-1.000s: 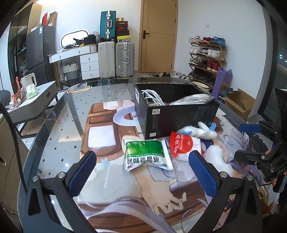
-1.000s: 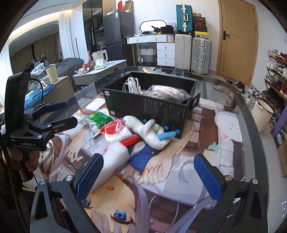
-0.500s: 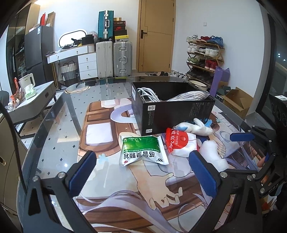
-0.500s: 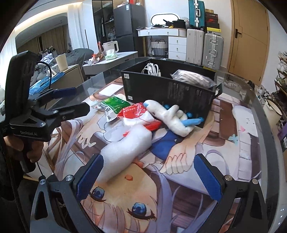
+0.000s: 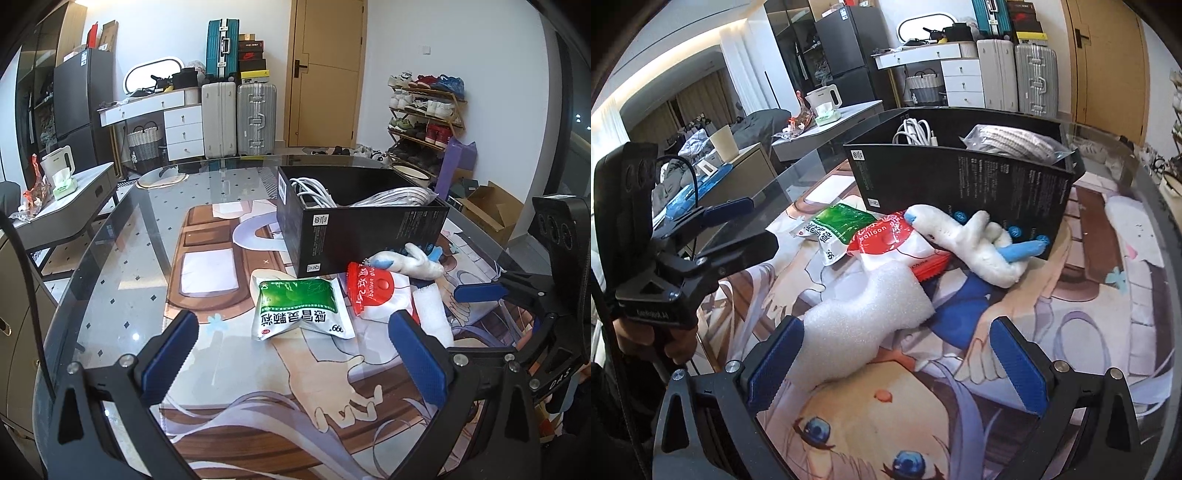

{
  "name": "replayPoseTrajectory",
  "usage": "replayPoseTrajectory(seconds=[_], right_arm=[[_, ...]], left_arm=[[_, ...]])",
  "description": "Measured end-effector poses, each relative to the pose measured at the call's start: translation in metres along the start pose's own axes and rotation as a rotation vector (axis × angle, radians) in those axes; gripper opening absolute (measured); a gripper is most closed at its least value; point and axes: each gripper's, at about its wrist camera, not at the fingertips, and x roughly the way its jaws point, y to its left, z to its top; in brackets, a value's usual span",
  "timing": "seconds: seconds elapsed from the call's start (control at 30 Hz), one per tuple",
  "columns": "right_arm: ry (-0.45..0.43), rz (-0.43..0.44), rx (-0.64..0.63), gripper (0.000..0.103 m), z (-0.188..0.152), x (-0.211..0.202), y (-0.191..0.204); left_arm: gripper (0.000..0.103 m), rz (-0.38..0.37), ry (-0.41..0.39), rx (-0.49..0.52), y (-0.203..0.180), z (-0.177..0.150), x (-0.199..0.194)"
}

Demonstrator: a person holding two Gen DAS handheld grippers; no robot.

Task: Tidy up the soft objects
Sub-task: 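Move right gripper to white foam tube while left gripper moves to green granule packet, then grasp white foam tube with right gripper while left gripper grasps green packet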

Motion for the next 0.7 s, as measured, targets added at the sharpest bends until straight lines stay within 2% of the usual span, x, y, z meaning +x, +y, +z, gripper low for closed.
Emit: replayPoseTrajectory(seconds=[0.2, 0.33, 0.57, 0.63, 0.7], right_arm=[[0.01, 0.001, -0.005, 0.102, 0.002, 0.009, 0.005], [0.011, 0.002, -0.026, 0.097, 0.005, 0.012, 0.011], [0.013, 0.007, -0.049, 0.08, 0.006, 0.016, 0.019], [0.011, 0.016, -0.055, 0.073, 0.006, 0.014, 0.02], [0.008, 0.022, -0.062, 0.062, 0.006, 0.012, 0.021]], left_arm=[[0.103, 0.004, 0.005, -0.001, 0.001, -0.001, 0.003], [0.103, 0.003, 0.007, -0.006, 0.002, -0.002, 0.003], [0.103, 0.004, 0.004, -0.009, 0.002, -0.003, 0.002], [0.103, 0.006, 0.003, -0.01, 0.003, -0.003, 0.002], [0.103, 0.006, 0.005, -0.011, 0.003, -0.003, 0.002]])
